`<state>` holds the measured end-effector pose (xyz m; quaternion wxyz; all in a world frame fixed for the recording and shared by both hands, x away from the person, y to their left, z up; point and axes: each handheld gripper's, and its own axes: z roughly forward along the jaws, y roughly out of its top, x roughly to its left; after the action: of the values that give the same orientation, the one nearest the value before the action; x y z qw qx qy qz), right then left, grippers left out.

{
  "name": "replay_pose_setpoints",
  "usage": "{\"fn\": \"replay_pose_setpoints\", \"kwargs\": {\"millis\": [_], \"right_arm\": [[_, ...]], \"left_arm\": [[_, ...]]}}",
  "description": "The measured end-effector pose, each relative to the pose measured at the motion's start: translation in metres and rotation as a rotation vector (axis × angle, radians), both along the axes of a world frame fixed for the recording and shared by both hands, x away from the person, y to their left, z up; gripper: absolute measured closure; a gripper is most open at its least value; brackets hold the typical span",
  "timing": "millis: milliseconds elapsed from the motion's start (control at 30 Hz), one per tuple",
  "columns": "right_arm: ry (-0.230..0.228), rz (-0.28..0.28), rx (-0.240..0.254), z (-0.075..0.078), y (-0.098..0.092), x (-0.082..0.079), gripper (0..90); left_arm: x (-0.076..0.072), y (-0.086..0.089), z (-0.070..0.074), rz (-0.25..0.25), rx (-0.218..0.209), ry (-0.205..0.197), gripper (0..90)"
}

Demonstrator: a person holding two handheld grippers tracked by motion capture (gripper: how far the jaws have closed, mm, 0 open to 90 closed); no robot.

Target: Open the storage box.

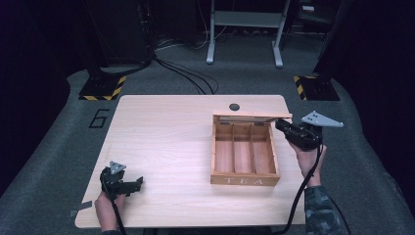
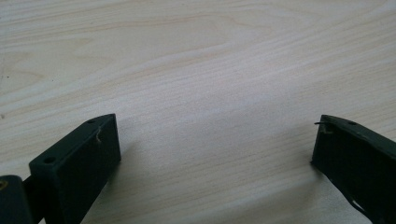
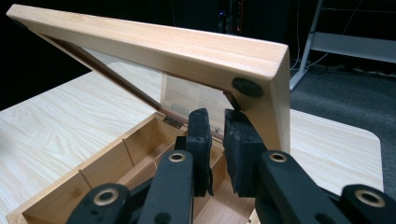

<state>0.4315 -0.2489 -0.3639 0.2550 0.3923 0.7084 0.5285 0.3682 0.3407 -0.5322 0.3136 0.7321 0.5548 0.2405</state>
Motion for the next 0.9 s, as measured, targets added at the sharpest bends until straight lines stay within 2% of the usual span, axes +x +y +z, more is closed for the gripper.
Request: {"fn": "replay_pose_setpoints", "kwargs": {"millis": [900], "right_arm": [[-0.003, -0.008, -0.021, 0.0071, 0.0016, 0.0074, 80.2]], "left_arm": [[0.0, 0.0, 0.0, 0.0, -0.001, 0.0, 0.9]]}}
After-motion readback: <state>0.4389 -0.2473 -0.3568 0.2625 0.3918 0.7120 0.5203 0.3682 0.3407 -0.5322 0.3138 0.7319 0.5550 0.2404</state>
